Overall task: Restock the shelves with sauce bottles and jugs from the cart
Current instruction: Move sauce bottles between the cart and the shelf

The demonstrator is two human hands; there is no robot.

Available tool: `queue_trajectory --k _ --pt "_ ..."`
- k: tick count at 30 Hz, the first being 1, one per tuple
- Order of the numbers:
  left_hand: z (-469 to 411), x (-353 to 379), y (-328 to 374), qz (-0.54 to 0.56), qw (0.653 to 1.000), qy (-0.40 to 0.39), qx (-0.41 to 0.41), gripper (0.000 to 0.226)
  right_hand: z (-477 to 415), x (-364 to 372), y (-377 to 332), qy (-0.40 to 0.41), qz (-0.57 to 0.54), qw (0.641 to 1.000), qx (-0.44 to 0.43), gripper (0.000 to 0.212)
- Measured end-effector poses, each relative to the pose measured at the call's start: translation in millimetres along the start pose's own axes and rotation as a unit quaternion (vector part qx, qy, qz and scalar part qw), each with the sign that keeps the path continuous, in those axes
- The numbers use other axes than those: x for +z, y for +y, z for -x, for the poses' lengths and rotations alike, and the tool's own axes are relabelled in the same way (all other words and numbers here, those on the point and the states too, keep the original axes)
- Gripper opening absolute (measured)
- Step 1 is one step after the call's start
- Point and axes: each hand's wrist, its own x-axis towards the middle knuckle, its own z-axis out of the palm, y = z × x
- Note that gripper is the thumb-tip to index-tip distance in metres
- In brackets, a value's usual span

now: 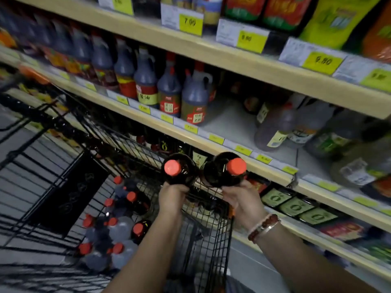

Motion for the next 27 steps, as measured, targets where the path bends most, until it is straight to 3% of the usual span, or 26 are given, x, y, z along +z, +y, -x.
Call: queue_trajectory --k 2,12,19,25,27 --pt "4.4 9.7 9.0 0.008 0.999 -0.03 0.027 0.037 5.1 0.4 -18.4 0.015 -0.025 0.999 -0.039 0.027" --pt "-4.3 79.5 66.7 -0.04 0.987 -0.092 0.128 0.036 -6.4 12.5 -87.0 0.037 -0.047 0.98 -0.188 0.037" --pt "-26.3 120.4 79.9 -0.057 0.981 -0.105 0.152 0.041 -46.5 1.7 -98.4 0.084 -0.005 0.982 -0.166 0.036" --pt "-52.4 135.2 80.7 -0.116 0.975 -0.099 0.159 0.011 -79.2 -5.9 -104.7 0.083 0.053 0.986 -0.134 0.019" --pt "-57.8 144.3 86.4 -0.156 0.97 -0.111 0.149 0.011 -91.1 -1.6 -115.1 0.088 0.096 0.983 -0.128 0.018"
